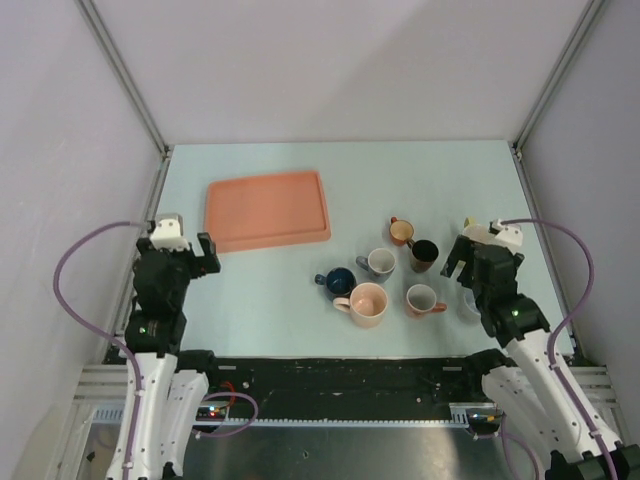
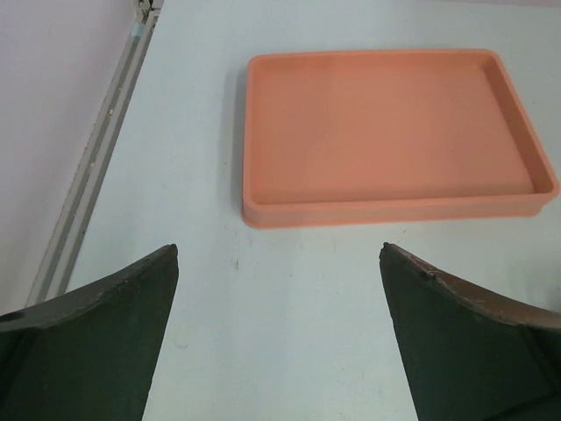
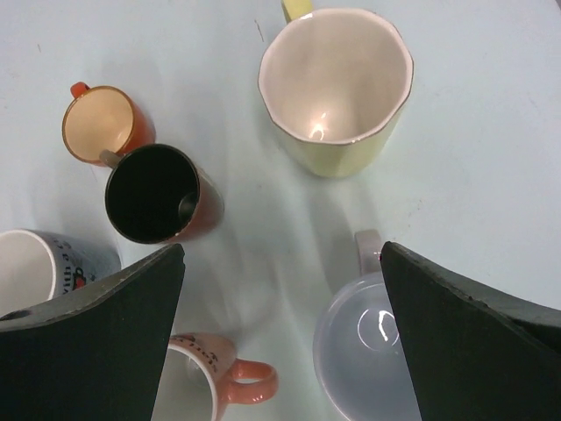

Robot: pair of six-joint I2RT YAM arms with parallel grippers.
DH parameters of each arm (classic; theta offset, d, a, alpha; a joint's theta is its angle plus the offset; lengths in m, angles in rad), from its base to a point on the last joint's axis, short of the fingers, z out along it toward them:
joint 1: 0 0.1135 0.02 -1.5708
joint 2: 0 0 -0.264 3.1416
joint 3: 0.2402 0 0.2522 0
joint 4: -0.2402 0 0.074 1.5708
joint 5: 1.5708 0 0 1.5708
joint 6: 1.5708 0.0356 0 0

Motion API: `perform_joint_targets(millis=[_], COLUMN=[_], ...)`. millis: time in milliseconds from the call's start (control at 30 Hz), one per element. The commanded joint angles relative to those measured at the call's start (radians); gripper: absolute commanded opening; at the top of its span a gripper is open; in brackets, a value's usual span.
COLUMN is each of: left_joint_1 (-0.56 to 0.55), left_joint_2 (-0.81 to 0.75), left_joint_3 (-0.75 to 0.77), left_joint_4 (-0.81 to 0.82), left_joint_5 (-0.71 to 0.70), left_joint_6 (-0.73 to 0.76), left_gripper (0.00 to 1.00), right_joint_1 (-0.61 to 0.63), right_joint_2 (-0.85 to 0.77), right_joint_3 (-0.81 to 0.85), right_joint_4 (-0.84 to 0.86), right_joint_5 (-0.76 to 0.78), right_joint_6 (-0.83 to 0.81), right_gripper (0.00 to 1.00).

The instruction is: Turn the mug right side up

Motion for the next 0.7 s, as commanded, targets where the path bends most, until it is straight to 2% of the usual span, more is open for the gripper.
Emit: perform_joint_targets(millis=[0, 167, 367, 667], left_joint_1=[0.004, 0.005, 0.005, 0.004], left_joint_2=[-0.077, -0.124, -0.122, -0.146], left_joint_3=[-0.136, -0.258, -0.285, -0.304], left_joint_4=[0.111, 0.204, 0.267, 0.279], left_joint_5=[-0.065, -0.185, -0.186, -0.183], left_joint_6=[-0.054, -0.105, -0.077, -0.061], left_gripper=[1.0, 1.0, 1.0, 1.0], right_joint_1=[0.032, 0.048, 0.062, 0.072], right_joint_2=[-0.096, -0.152, -0.181, -0.192], right_joint_3=[-0.092, -0.163, -0.18, -0.185], right_joint_4=[0.127, 0.16, 0.156, 0.163], right_joint_5=[0.082, 0.111, 0.127, 0.119], right_joint_6=[0.011, 0.011, 0.012, 0.006], right_gripper=[0.99, 0.99, 0.99, 0.99])
